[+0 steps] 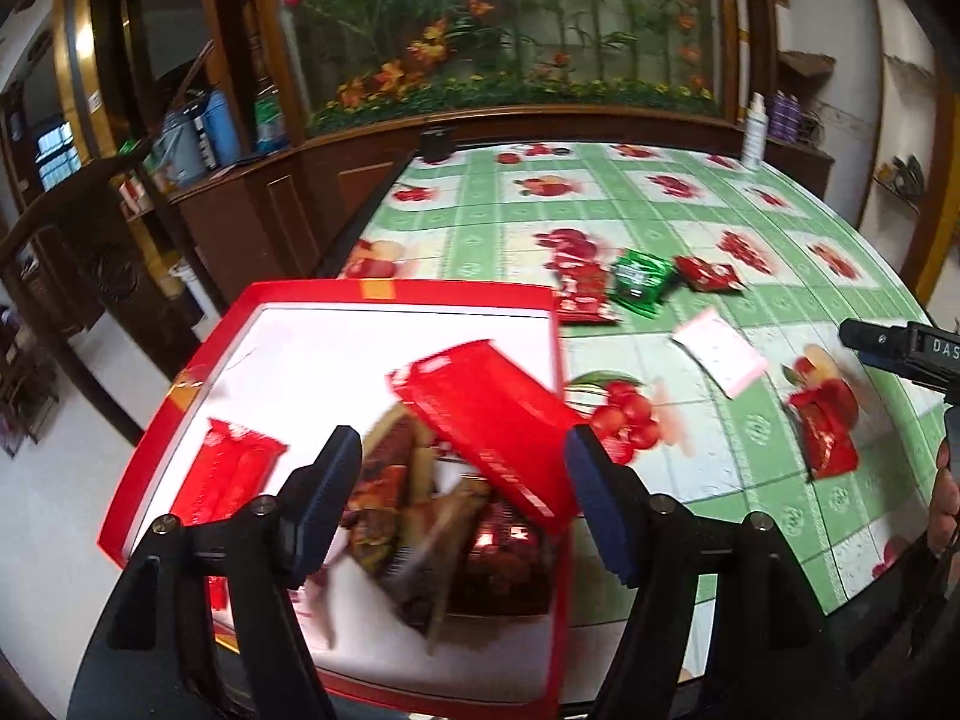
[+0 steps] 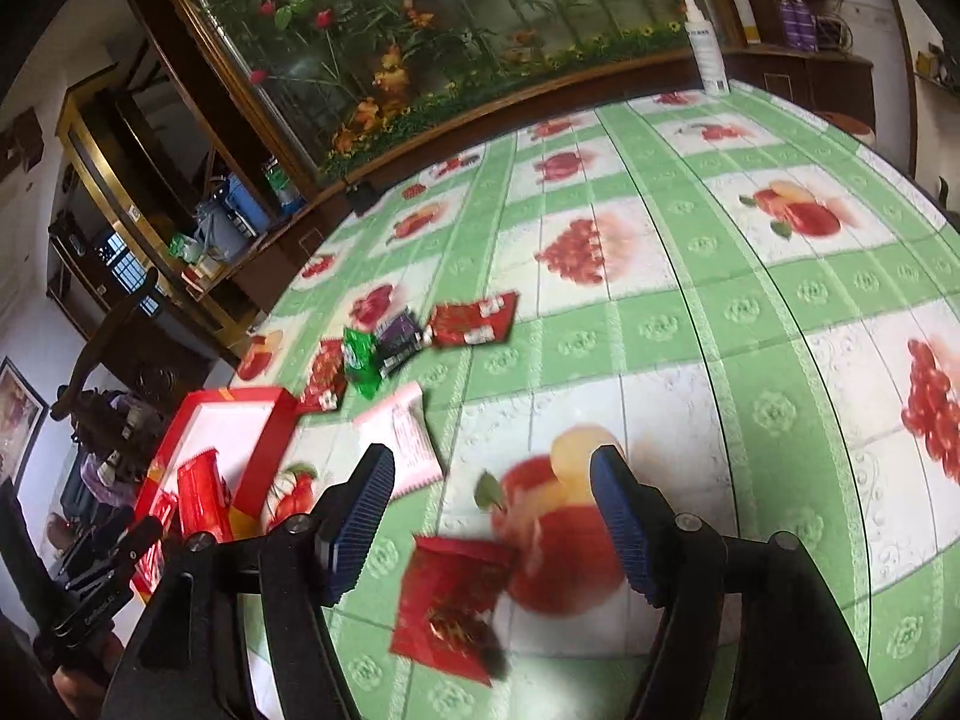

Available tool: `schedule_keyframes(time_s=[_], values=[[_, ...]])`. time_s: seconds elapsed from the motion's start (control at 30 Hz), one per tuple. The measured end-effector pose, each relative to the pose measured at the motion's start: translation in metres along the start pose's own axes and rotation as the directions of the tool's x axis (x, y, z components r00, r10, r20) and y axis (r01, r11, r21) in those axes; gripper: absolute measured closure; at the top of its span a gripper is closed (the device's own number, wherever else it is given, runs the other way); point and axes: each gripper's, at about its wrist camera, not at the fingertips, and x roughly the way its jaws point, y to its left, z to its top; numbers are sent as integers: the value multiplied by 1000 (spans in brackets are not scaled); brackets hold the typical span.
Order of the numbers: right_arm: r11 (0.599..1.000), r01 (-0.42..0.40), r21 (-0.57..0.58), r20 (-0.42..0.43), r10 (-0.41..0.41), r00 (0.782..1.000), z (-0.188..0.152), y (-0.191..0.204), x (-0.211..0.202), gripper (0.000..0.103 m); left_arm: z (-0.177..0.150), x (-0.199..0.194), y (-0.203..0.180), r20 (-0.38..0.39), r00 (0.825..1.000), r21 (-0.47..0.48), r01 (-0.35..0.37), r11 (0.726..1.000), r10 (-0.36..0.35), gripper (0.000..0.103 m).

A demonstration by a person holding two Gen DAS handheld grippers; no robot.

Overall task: Organize snacks
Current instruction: 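Lower both red packets into the tray and open both tools, then grasp a small red snack bag with the right tool while the left tool grasps the clear pink packet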

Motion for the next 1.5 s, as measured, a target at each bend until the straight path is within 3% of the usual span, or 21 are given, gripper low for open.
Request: schedule_keyframes(time_s=[0.23,0.3,0.37,0.47,0.53,0.7,0.83,0.93,1.03,1.13,1.2,1.23,1.27,1.3,1.37,1.5], values=[[995,-12,-94,-159,-3,987,-31,27,17,27,3,4,-21,-27,999,37,20,999,-18,33],[989,14,-146,-182,-41,982,-37,40,25,27,7,4,-28,-39,999,43,30,999,-29,33],[963,90,-254,-159,-134,978,-45,56,32,29,11,4,-33,-47,998,44,42,998,-40,33],[927,173,-332,-123,-224,967,-50,61,34,61,23,6,-44,-66,995,29,75,997,-73,30],[931,191,-311,-112,-236,965,-46,48,31,61,33,11,-54,-82,991,7,103,995,-102,19],[940,257,-226,-79,-281,957,-29,0,19,61,54,48,-93,-167,977,-45,125,991,-131,18],[956,248,-157,-78,-262,962,-12,-33,13,60,62,88,-123,-292,950,-87,92,992,-114,18],[968,210,-139,-75,-221,972,-7,-42,13,59,66,104,-140,-313,944,-108,72,991,-103,18],[963,216,-159,-70,-230,971,-5,-38,16,57,70,116,-153,-320,942,-114,66,991,-99,19],[970,198,-144,-69,-210,975,-5,-41,15,57,64,132,-160,-367,923,-112,77,991,-113,19],[972,190,-138,-70,-201,977,-5,-40,15,57,62,130,-163,-333,938,-77,71,995,-93,17],[972,189,-139,-70,-200,977,-5,-39,15,56,62,129,-163,-325,940,-76,88,993,-108,18],[972,187,-139,-72,-199,977,-4,-39,15,56,63,128,-163,-314,942,-72,99,992,-117,27],[973,185,-140,-72,-196,978,-4,-39,16,56,65,124,-163,-292,948,-52,119,991,-130,43],[975,176,-134,-73,-187,980,-3,-40,15,56,67,120,-162,-282,949,-29,142,990,-144,57],[974,181,-138,-74,-193,978,-3,-40,16,56,64,111,-155,-265,949,2,177,984,-170,61]])
